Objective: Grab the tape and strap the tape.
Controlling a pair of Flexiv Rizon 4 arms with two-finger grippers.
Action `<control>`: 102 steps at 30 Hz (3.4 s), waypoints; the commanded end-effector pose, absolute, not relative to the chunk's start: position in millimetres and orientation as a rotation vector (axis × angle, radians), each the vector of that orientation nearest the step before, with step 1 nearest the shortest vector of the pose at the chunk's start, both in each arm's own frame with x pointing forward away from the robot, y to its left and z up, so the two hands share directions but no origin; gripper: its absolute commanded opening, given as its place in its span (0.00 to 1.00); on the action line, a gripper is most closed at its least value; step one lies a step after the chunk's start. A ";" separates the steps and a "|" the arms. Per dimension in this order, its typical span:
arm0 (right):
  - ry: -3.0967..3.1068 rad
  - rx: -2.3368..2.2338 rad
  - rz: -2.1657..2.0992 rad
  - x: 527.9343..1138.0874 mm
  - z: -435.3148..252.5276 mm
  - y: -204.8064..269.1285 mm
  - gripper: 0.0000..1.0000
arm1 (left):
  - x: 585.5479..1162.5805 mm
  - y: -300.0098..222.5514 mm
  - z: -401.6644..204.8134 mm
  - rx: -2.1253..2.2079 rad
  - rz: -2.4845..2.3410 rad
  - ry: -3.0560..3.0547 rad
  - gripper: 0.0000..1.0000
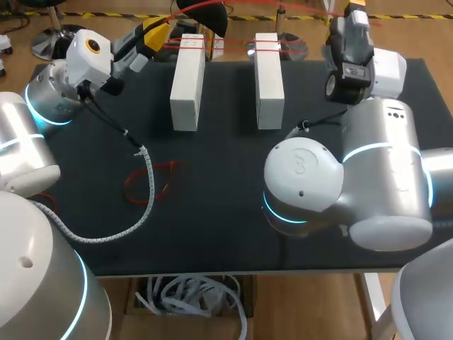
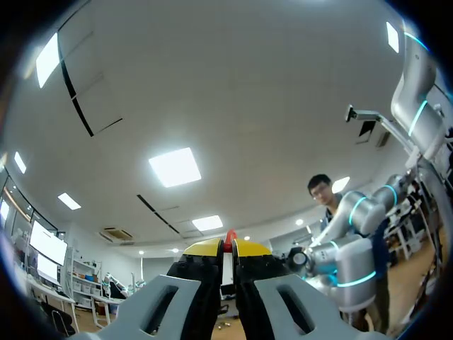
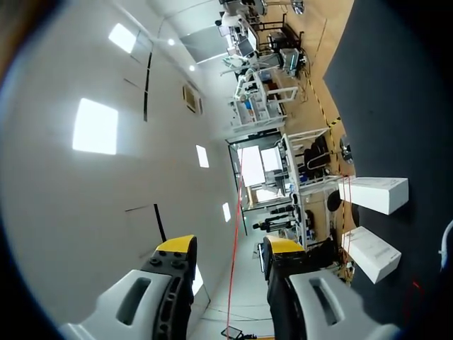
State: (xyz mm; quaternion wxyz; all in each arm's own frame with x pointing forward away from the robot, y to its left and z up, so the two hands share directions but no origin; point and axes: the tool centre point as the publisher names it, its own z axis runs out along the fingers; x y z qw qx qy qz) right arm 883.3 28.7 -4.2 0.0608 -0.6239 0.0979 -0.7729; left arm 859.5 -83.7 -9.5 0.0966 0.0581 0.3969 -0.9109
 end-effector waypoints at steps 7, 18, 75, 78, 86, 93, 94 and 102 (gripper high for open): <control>0.287 -1.883 -2.330 879.6 5.0 29.6 0.40 | 859.0 -83.9 -10.0 0.172 -2.697 1.172 0.00; 0.296 -1.861 -2.319 872.1 8.6 32.5 0.36 | 859.0 -83.9 -10.0 0.172 -2.697 1.172 0.00; 0.319 -1.917 -2.259 867.3 7.1 37.4 0.00 | 859.0 -83.9 -10.0 0.172 -2.697 1.172 0.00; 0.319 -1.917 -2.259 867.3 7.1 37.4 0.00 | 859.0 -83.9 -10.0 0.172 -2.697 1.172 0.00; 0.319 -1.917 -2.259 867.3 7.1 37.4 0.00 | 859.1 -76.5 -4.8 0.169 -2.429 2.029 0.00; 0.319 -1.917 -2.259 867.3 7.1 37.4 0.00 | 855.6 -74.9 3.9 0.055 -1.867 2.656 0.00; 0.319 -1.917 -2.259 867.3 7.1 37.4 0.00 | 855.5 -75.2 4.4 0.042 -1.799 2.700 0.00; 0.319 -1.917 -2.259 867.3 7.1 37.4 0.00 | 854.6 -75.8 4.7 -0.004 -1.635 2.807 0.00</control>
